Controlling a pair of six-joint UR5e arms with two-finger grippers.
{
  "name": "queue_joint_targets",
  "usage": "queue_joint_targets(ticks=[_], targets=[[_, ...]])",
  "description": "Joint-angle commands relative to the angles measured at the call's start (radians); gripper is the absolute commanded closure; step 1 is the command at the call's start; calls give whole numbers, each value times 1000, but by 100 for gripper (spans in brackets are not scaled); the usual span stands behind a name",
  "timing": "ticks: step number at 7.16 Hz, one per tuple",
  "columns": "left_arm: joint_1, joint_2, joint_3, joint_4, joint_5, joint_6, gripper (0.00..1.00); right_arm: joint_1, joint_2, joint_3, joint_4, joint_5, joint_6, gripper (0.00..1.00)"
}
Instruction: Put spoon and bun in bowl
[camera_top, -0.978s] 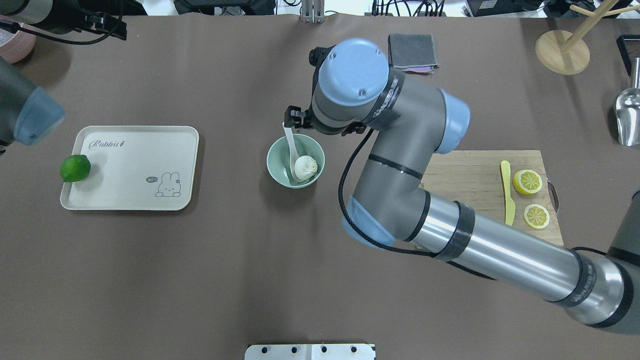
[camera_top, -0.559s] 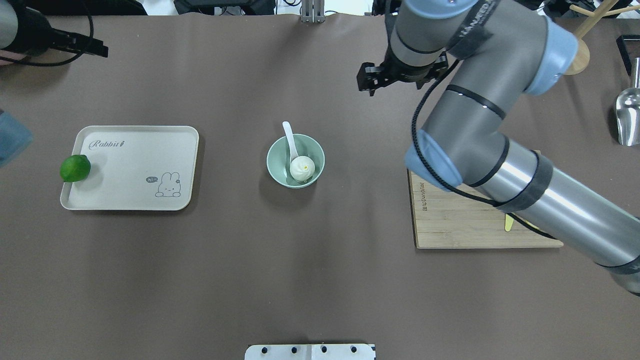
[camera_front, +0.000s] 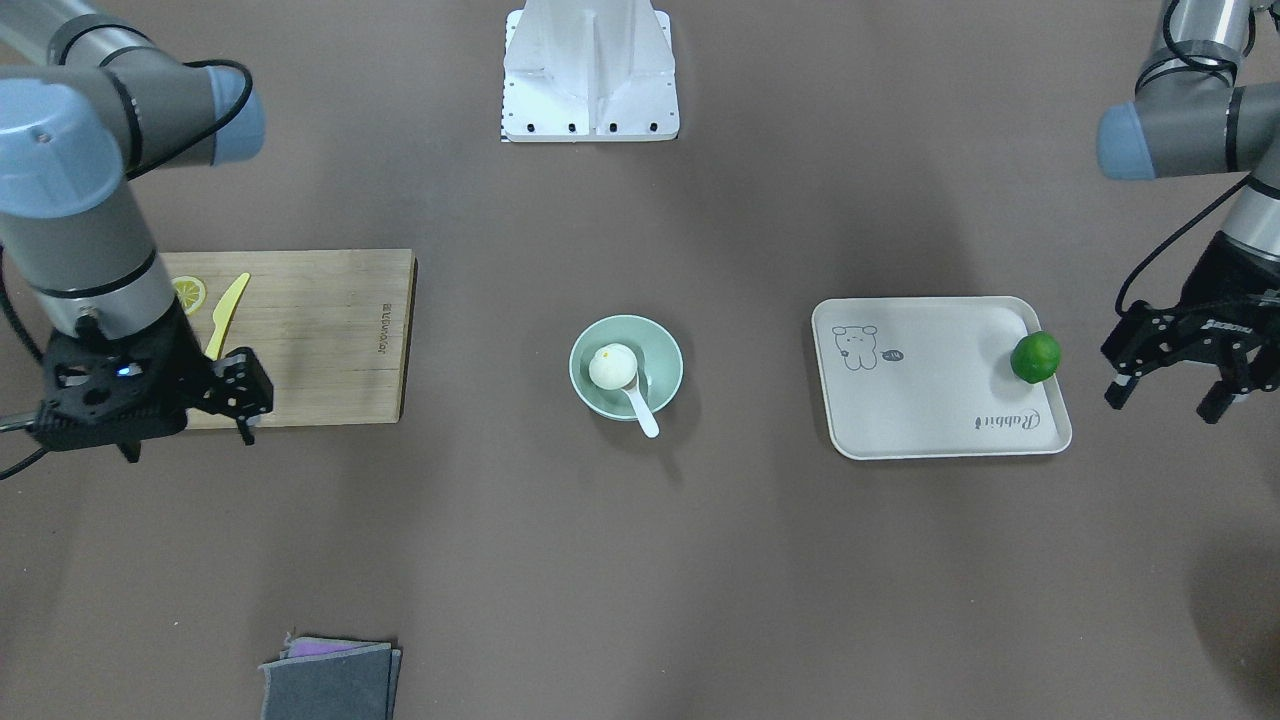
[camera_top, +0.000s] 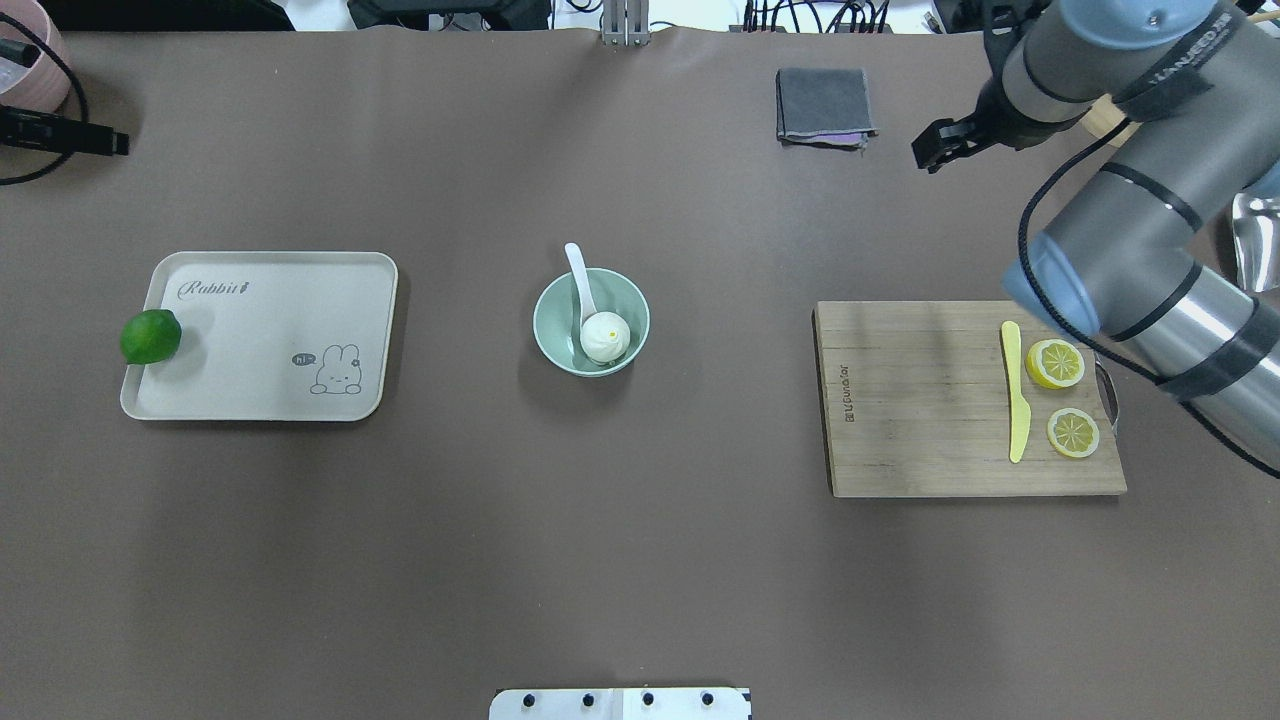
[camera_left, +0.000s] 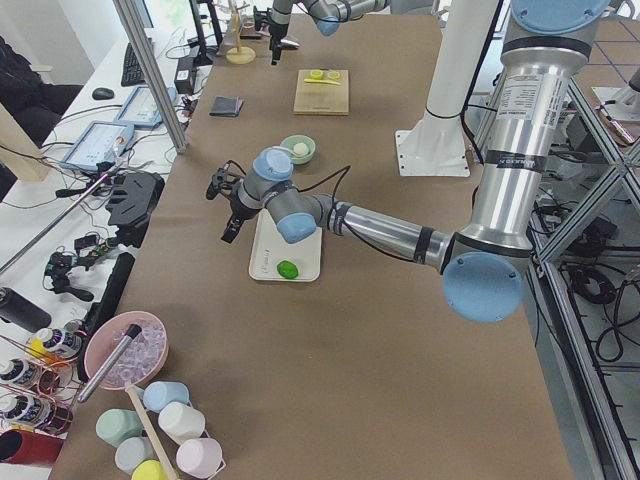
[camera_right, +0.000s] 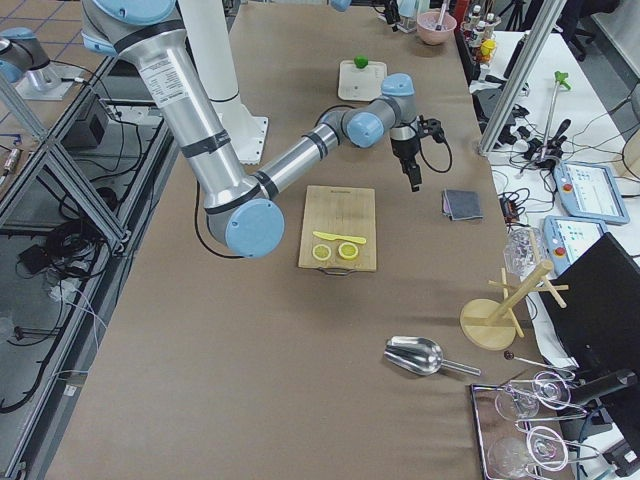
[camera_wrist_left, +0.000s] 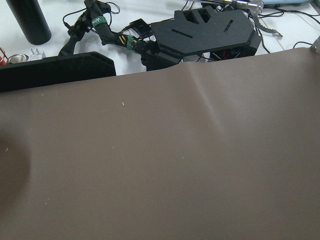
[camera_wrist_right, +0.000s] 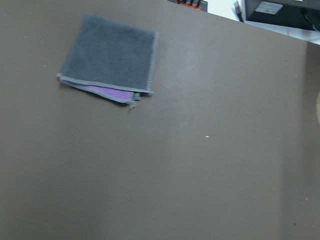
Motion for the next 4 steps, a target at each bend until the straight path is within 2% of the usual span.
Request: queue_joint_targets(ticks=[1,2,3,4], targets=[[-205,10,81,230,-93,433,2,189,-129,-64,48,158,-221,0],[-292,11,87,326,-97,553,2,275,-219,-65,51,221,-373,0],[-351,15,87,395,-160,559,2,391,-311,-67,51,340,-493,0],[-399,104,83,387,-279,562,2,453,-405,-68,57,420,-545,0]])
